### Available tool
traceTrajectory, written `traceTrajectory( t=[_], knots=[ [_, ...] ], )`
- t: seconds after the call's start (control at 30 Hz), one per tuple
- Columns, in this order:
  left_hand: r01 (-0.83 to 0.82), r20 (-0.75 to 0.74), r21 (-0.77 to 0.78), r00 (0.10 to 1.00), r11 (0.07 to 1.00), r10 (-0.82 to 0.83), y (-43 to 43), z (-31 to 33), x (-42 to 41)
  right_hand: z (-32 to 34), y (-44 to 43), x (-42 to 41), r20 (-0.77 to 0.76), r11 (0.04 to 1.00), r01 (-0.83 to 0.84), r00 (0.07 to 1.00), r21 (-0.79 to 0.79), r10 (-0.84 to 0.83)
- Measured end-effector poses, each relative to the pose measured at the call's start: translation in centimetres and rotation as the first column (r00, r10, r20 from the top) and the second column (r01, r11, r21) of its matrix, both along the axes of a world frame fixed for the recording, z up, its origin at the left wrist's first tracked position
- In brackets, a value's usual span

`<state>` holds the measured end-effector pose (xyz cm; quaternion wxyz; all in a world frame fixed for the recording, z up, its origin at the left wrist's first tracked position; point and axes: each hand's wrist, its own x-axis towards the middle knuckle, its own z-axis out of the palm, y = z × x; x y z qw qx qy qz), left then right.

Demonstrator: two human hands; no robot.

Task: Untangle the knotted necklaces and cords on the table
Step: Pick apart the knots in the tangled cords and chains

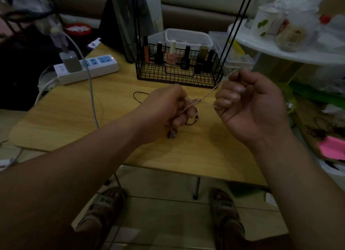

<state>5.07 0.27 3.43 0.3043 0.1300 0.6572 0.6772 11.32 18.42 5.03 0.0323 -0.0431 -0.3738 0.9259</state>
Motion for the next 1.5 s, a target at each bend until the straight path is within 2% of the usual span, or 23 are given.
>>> traceTrajectory(
  t=[0.2, 0.3, 0.43, 0.6, 0.87, 0.93, 1.03, 1.1, 1.33, 1.5],
  knots=[
    [0.108, -0.242, -0.139, 0.96, 0.984, -0.139, -1.0, 0.6, 0.1, 0.2, 1.3, -0.1, 0.042, 0.997, 0.07, 0.997, 0.046, -0.071],
    [0.161, -0.305, -0.195, 0.927, 0.967, -0.216, -1.3, 0.5, 0.4, 0.3, 1.6, -0.2, 0.063, 0.987, 0.095, 0.993, 0.129, -0.104],
    [0.154, -0.363, -0.242, 0.901, 0.958, -0.237, -1.9, 0.3, 0.1, 0.5, 2.0, -0.1, 0.084, 0.96, 0.178, 0.976, 0.218, -0.2],
    [0.229, -0.271, -0.262, 0.915, 0.937, -0.3, -2.3, 0.5, -0.3, 0.5, 1.9, 0.0, 0.073, 0.95, 0.167, 0.979, 0.265, -0.192],
    [0.289, 0.034, 0.017, 0.956, 0.957, -0.29, -2.0, 0.4, -0.2, 0.4, 1.6, -0.1, 0.068, 0.925, 0.127, 0.984, 0.358, -0.162],
    [0.261, 0.014, -0.027, 0.965, 0.965, -0.261, -1.7, 0.1, -0.2, 0.5, 1.5, -0.1, 0.067, 0.921, 0.096, 0.989, 0.377, -0.131],
    [0.218, -0.122, -0.186, 0.962, 0.958, -0.243, -1.3, -0.1, -0.2, 0.4, 1.4, 0.0, 0.05, 0.908, 0.069, 0.994, 0.414, -0.098],
    [0.219, -0.156, -0.207, 0.955, 0.953, -0.254, -1.1, -0.2, -0.3, 0.4, 1.4, 0.0, 0.041, 0.906, 0.064, 0.995, 0.419, -0.089],
    [0.333, -0.087, -0.114, 0.935, 0.936, -0.343, -1.1, -0.2, -0.6, 0.2, 1.5, -0.2, 0.032, 0.895, 0.096, 0.992, 0.435, -0.122],
    [0.36, -0.007, 0.034, 0.933, 0.932, -0.36, -0.9, 0.2, -0.3, -0.1, 0.6, -0.7, 0.032, 0.893, 0.025, 0.999, 0.448, -0.044]
  ],
)
